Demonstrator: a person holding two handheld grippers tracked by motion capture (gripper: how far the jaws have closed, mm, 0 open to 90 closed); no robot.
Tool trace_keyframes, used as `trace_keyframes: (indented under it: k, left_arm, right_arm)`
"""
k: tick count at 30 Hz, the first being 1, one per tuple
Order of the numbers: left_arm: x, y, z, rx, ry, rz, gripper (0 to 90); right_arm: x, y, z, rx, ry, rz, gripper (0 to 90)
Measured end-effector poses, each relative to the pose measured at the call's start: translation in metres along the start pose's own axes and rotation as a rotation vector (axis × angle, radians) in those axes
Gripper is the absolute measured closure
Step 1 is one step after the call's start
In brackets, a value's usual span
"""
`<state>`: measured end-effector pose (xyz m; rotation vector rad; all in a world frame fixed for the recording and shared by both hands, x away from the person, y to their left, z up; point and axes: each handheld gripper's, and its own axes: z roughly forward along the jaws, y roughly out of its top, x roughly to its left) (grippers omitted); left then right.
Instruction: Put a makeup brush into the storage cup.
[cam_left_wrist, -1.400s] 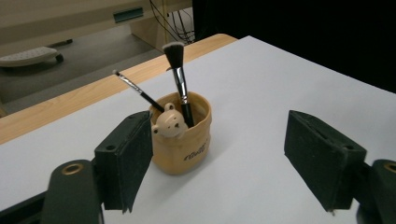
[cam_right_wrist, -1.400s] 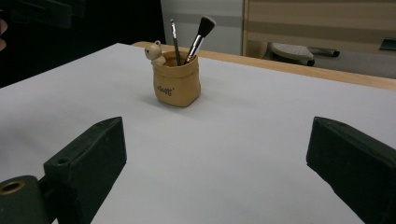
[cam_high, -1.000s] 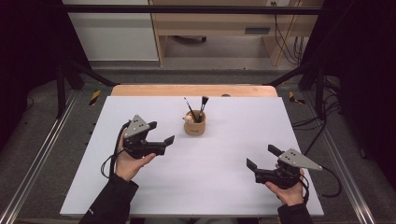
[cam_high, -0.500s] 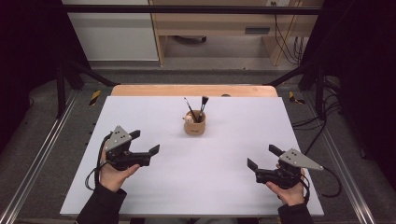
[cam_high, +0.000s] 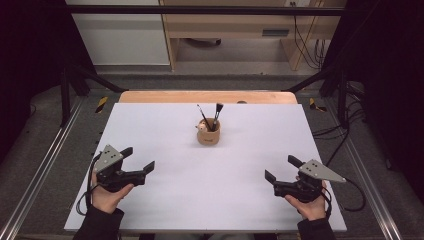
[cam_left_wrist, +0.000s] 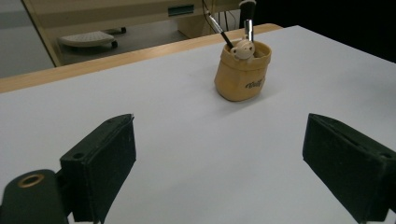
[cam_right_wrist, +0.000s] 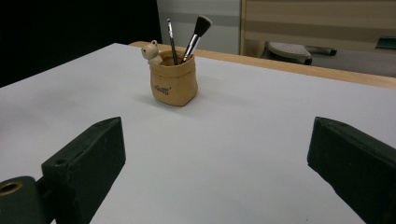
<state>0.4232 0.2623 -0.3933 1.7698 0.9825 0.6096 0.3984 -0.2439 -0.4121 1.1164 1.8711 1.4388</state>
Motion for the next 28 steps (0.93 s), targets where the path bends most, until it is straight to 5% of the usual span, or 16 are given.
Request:
trace_keyframes:
  k: [13, 28]
  left_arm:
    - [0.014, -0.019, -0.027, -0.036, 0.044, -0.040, 7.7]
    - [0.017, -0.026, -0.025, -0.011, 0.058, -0.037, 7.2]
  right_arm:
    - [-0.001, -0.002, -0.001, 0.004, -0.003, -0.001, 4.8]
    - [-0.001, -0.003, 0.000, 0.013, -0.003, -0.005, 4.8]
